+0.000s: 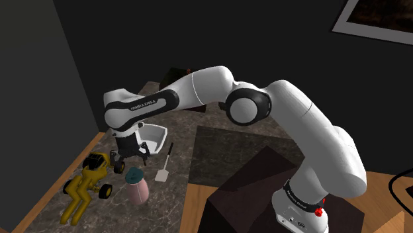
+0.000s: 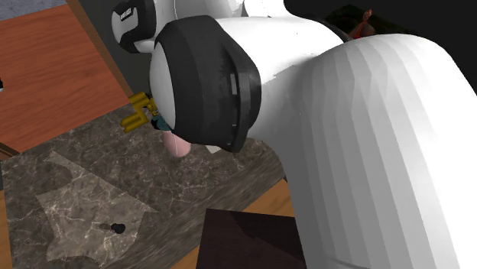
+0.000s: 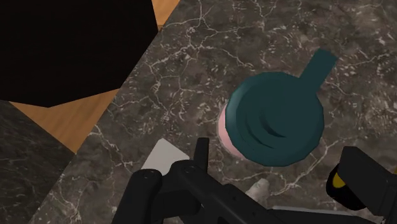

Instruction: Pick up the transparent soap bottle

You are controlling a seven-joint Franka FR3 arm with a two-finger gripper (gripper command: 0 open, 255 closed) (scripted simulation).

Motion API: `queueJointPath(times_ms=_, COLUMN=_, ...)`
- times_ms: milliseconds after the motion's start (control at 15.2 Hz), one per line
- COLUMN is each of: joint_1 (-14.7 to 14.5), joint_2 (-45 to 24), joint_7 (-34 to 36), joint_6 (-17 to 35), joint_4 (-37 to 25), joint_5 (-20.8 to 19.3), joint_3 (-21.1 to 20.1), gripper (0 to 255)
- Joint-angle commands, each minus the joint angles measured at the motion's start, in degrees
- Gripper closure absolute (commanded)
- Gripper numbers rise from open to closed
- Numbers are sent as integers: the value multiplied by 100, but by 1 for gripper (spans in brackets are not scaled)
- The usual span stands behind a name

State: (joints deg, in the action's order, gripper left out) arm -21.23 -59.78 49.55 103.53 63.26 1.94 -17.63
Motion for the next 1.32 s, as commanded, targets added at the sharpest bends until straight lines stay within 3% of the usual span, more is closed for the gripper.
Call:
queueJointPath(times_ms=0, joint_1=-50, joint_2=-209, joint_7=4, joint_6=-17, joint_4=-230, joint_5=-15, joint_3=17, gripper=0)
queueJointPath(times_ms=396, joint_1=-85, joint_2=-468, joint_7=-38, joint_6=122, joint_4=-345, joint_5=-39, joint_3=47, gripper=0)
queueJointPath(times_ms=462, joint_1=-95, joint_2=-485, joint_7=-31, joint_6=109, joint_4=-378, joint_5=-39, joint_3=47, gripper=255)
queueJointPath(times_ms=1254, joint_1=-62, joint_2=-295, joint_7=-10, joint_6=33, joint_4=-265, joint_5=-23, joint_3=27, gripper=255)
